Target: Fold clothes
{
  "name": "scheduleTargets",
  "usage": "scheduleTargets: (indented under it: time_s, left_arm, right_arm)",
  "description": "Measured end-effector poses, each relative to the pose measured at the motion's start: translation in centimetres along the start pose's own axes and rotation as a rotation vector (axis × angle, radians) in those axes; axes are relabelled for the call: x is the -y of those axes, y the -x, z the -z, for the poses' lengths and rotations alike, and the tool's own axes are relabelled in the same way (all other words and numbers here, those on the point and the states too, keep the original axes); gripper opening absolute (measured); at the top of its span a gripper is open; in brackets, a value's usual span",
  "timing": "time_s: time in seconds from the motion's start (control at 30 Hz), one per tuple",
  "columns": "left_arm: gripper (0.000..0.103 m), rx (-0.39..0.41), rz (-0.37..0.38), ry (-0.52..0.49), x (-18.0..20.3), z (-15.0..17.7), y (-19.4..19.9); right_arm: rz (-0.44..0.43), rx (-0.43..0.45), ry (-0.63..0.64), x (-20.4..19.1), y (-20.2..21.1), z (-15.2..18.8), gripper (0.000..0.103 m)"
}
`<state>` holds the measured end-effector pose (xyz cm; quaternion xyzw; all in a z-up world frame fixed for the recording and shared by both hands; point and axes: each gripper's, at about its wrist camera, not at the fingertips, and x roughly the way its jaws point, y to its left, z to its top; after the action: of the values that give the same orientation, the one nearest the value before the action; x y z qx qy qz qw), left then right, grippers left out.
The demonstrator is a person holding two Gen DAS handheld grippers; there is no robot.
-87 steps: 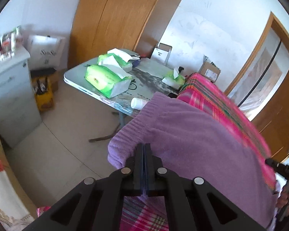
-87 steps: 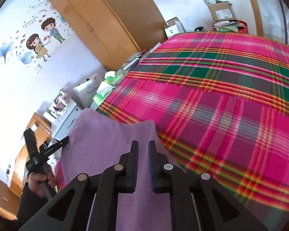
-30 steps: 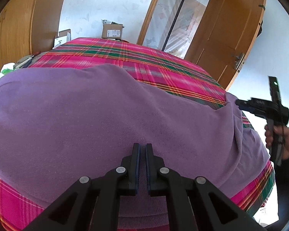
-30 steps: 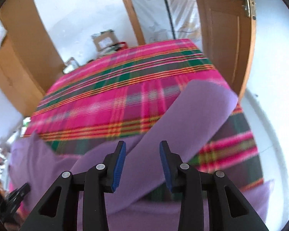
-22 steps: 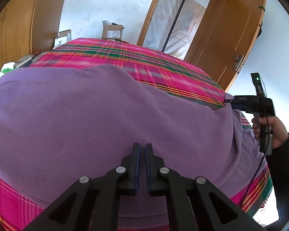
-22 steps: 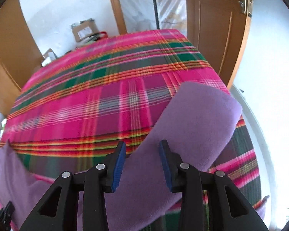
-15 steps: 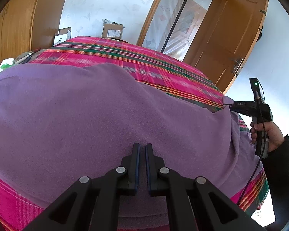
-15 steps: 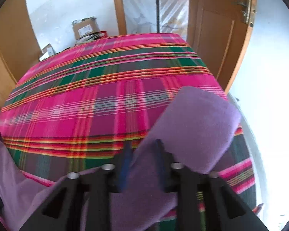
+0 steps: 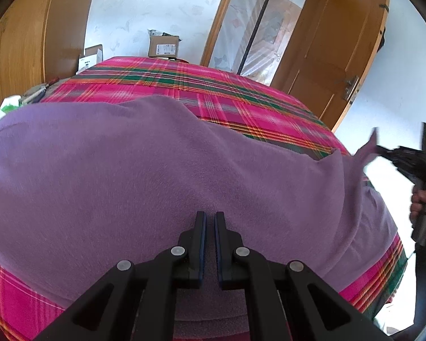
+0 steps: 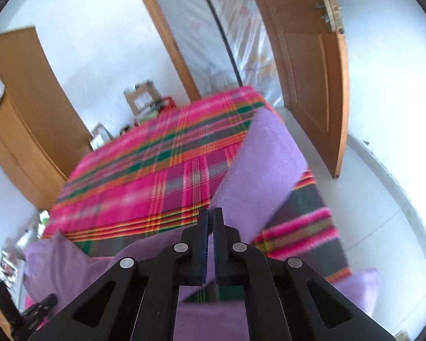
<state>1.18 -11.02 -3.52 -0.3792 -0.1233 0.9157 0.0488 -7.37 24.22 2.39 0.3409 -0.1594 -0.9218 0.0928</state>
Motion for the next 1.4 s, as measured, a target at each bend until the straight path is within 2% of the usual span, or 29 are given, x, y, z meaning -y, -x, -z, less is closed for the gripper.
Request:
scheduleTargets:
  time_s: [0.1,0.23,0.3,0.43,0.53,0.57,0.67,1.07,1.3,1.4]
  left_arm:
    - [0.006,-0.004,0.015,-0.018,0.5,-0.2,0.2]
    - [0.007,0.007,0.085,-0.077,3.1,-0.6,0.9]
    - [0.011,0.004,0.125,-0.124,4.9,-0.7,0.9]
    - [0.019,-0.01,0.201,-0.221,8.7,-0.9,0.6]
    - [0.025,-0.041,0.236,-0.297,11.6,-0.5,-0.6]
    - [0.025,-0.051,0.248,-0.322,12.5,-0.4,-1.0]
    - [0.026,-0.081,0.283,-0.398,15.4,0.0,-2.2]
    - [0.026,-0.112,0.221,-0.511,19.3,1.4,-5.5]
    - [0.029,-0.126,0.22,-0.507,19.8,1.0,-6.3]
    - [0.029,-0.133,0.212,-0.511,20.1,0.9,-6.5]
  right_arm:
    - [0.005,0.032,-0.042,1.6,2.6,0.9,0.003]
    - [0.04,0.038,-0.108,4.6,5.1,3.0,0.003]
    - [0.045,0.013,-0.14,6.1,5.3,4.4,0.005]
    - [-0.028,-0.06,-0.28,9.1,4.2,6.3,0.011]
    - [-0.082,-0.057,-0.324,9.6,3.9,6.3,0.029]
    - [-0.1,-0.055,-0.337,9.7,3.8,6.3,0.039]
    - [-0.137,-0.057,-0.375,10.3,3.3,5.9,0.04]
    - [-0.093,-0.072,-0.456,14.1,1.0,3.5,0.04]
    - [-0.119,-0.16,-0.522,16.1,-2.5,2.8,0.04]
    - [-0.143,-0.153,-0.532,16.3,-3.1,2.5,0.04]
